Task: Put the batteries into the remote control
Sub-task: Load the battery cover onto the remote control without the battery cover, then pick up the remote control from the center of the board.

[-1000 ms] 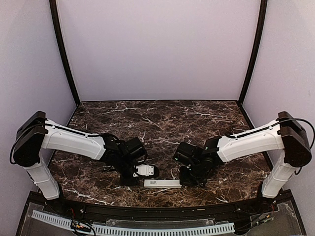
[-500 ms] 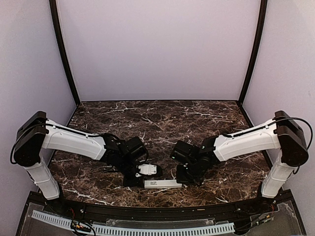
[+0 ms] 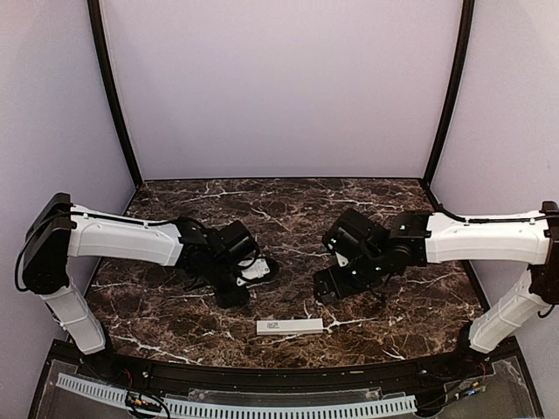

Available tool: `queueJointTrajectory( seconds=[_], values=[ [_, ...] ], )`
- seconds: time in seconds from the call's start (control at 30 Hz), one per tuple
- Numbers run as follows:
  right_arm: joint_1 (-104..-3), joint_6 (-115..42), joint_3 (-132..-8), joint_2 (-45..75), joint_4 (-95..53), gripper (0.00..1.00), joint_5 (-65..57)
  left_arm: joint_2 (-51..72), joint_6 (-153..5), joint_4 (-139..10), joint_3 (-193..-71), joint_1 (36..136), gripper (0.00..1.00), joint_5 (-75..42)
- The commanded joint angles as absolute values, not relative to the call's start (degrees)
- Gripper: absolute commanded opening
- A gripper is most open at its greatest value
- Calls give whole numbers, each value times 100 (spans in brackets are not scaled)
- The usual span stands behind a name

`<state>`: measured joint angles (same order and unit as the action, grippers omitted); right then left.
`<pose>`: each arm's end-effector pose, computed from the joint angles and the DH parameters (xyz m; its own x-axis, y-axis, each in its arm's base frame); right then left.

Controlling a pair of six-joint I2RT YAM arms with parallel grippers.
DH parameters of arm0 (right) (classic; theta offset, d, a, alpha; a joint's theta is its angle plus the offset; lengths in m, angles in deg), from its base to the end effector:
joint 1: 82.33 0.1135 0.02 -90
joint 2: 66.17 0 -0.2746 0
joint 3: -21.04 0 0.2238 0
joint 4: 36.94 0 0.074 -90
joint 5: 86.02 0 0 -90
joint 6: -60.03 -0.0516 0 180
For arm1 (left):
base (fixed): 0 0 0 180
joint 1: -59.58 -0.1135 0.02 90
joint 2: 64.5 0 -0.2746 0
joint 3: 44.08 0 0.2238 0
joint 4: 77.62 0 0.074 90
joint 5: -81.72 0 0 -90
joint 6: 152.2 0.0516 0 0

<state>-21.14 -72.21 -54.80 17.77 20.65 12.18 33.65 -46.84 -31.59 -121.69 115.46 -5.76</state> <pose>0.1337 0.2278 0.2410 -0.8891 -0.2359 -0.3922 -0.3259 0.9280 0.1805 0.1805 -0.2623 0.1916 -0.2798 0.8847 -0.3727 0.9244 0.3531 0.1442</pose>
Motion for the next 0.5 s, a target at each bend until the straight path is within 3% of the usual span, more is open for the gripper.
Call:
queueJointTrajectory(
  seconds=[0.0,0.07,0.17,0.47],
  values=[
    [-1923,-4502,-5872,1801,1517,99,721,2535,-5740,-3034,-12027,11141,54,228],
    [-1793,-3539,-5983,1976,1181,99,63,2036,-6022,-3315,-11833,10898,63,276],
    [-1525,-2522,-6411,2494,1076,99,-195,1270,-6156,-3805,-11515,10704,68,316],
    [-1263,-1319,-7253,3954,1722,99,-118,635,-6030,-4402,-11053,10578,73,190]
  ],
)
